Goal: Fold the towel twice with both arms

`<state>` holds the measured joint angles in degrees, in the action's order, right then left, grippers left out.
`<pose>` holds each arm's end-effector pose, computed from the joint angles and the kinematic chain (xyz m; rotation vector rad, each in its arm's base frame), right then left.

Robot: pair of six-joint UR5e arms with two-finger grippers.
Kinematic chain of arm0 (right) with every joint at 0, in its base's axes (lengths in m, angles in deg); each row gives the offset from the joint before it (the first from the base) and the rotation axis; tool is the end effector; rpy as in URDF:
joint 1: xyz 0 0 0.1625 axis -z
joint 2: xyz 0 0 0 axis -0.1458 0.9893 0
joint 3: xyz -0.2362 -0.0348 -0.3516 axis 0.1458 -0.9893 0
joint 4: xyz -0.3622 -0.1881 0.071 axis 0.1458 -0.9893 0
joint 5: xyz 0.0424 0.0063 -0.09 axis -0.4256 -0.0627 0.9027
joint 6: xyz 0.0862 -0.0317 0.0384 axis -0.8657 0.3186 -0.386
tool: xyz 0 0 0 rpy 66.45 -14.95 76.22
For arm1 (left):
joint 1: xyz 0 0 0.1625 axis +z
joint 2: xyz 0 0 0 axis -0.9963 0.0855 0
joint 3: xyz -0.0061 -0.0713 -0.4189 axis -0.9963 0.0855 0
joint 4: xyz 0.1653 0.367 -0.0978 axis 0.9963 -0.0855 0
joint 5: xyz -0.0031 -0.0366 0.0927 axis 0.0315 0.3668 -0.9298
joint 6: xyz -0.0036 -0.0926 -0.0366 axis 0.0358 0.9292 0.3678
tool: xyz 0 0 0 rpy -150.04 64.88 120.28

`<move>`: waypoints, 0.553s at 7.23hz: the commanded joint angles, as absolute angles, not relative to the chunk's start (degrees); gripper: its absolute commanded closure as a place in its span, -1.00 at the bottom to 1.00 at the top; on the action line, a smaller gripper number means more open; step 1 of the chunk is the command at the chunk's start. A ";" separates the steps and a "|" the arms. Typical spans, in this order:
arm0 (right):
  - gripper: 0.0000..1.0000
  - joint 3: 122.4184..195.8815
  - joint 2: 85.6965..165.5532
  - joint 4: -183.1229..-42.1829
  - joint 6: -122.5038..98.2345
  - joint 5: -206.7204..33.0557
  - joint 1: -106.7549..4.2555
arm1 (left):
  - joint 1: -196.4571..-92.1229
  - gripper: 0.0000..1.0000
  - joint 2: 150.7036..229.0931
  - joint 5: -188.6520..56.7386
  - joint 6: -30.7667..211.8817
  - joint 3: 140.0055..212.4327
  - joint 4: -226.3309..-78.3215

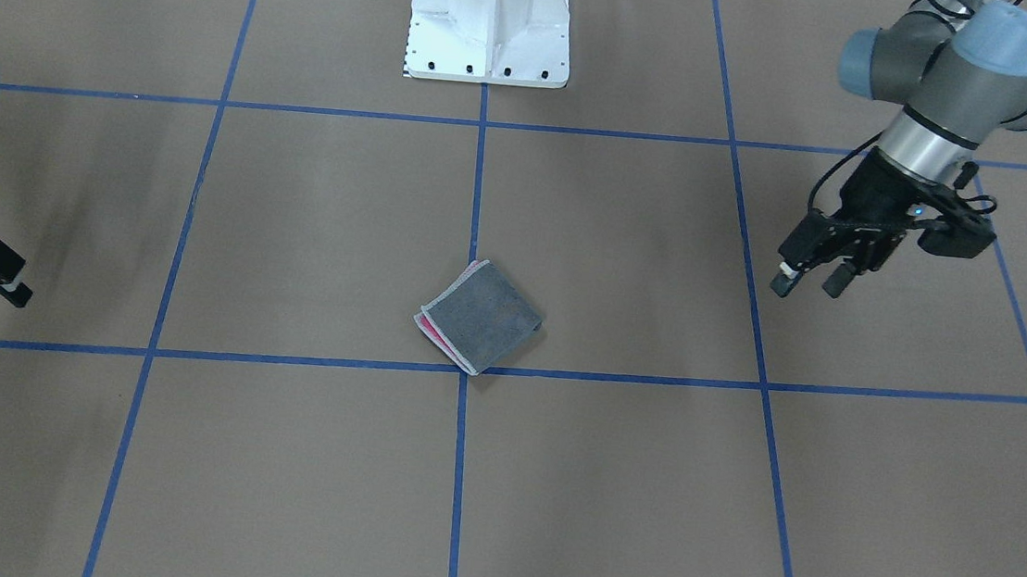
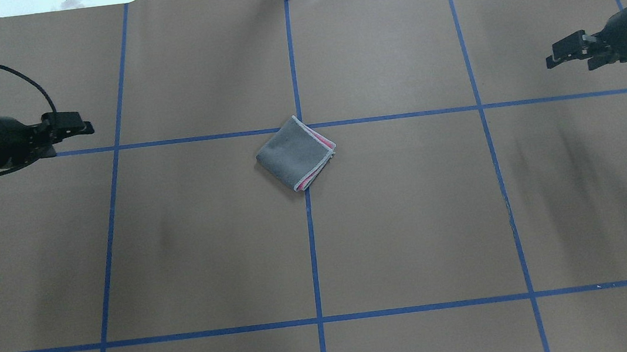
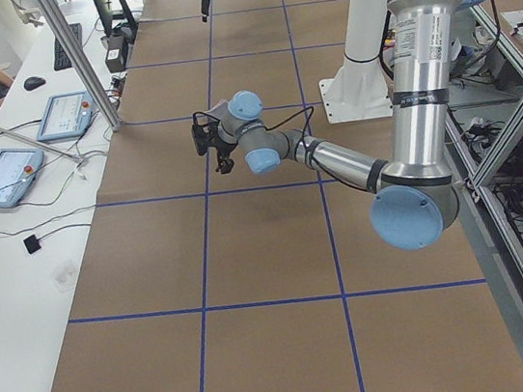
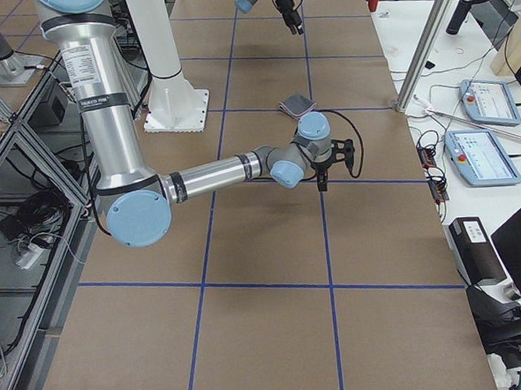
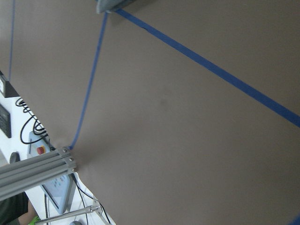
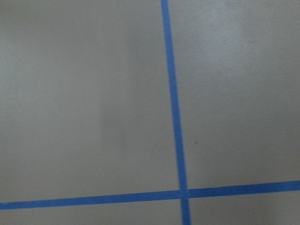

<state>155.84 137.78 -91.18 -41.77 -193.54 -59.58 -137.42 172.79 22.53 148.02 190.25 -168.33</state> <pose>-0.1507 -0.5577 0.5206 0.2162 -0.9426 0.1312 0.2415 -0.4751 0.4302 0.3349 1.0316 -0.3605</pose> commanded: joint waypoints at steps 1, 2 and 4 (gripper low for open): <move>-1.00 155.45 138.79 -100.09 -25.96 -194.86 -65.43 | -142.30 -1.00 165.23 23.95 124.18 190.81 -162.21; -1.00 155.45 138.26 -107.11 -17.69 -194.77 -67.36 | -146.31 -1.00 164.86 28.48 116.60 190.81 -157.12; -1.00 155.80 138.00 -116.11 -9.90 -195.46 -69.48 | -156.06 -1.00 164.94 42.70 104.62 190.54 -145.54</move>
<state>155.53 138.18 -110.13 -14.98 -194.93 -68.00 -150.38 165.07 34.85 112.37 190.59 -152.85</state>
